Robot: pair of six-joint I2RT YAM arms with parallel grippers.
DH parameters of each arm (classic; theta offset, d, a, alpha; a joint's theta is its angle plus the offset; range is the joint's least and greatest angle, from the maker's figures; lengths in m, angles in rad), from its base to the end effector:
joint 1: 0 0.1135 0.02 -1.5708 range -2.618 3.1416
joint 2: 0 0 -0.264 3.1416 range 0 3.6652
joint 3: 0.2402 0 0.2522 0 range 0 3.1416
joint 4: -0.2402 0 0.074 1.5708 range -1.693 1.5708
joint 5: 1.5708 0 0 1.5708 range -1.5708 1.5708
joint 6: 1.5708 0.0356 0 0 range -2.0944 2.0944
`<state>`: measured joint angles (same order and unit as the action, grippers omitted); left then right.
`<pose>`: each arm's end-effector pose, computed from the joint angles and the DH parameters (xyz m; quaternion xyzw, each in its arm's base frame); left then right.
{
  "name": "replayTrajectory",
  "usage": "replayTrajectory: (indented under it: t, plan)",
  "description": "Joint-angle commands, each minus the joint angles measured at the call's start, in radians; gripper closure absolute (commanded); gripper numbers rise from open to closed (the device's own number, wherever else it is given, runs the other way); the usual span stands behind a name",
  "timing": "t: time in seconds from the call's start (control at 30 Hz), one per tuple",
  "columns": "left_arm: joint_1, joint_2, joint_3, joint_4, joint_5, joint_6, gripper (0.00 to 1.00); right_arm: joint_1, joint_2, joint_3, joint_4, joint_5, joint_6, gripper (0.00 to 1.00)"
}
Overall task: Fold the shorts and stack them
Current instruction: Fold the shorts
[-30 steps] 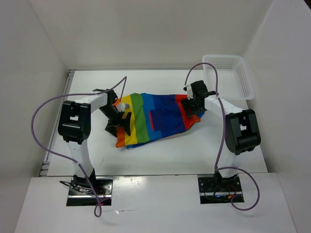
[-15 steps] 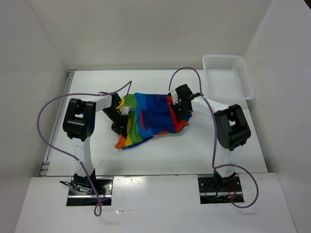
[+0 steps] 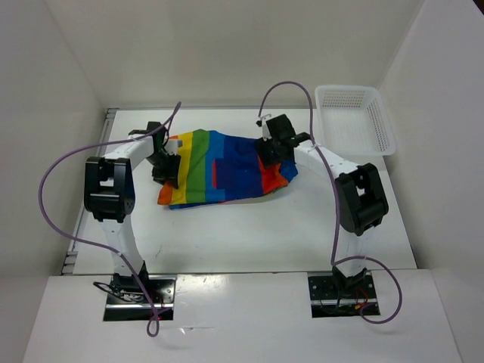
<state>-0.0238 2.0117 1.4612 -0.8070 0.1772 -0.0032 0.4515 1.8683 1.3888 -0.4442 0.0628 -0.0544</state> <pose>0.3956 -0.0157 0.1687 0.0196 0.9903 -0.0894 0.1048 0.3685 0.1762 0.2187 -0.2275 0.9200 0.0335 0.3174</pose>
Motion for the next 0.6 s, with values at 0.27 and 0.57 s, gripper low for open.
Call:
replayTrajectory:
  t: [0.27,0.57]
  plan:
    - [0.073,-0.226,-0.050,-0.032,0.068,0.003,0.33,-0.111,-0.228,-0.143,-0.053,-0.335,0.077,0.45]
    - [0.128,-0.205,-0.160,-0.041,0.117,0.003,0.29,-0.267,-0.181,-0.235,0.033,-0.543,0.240,0.38]
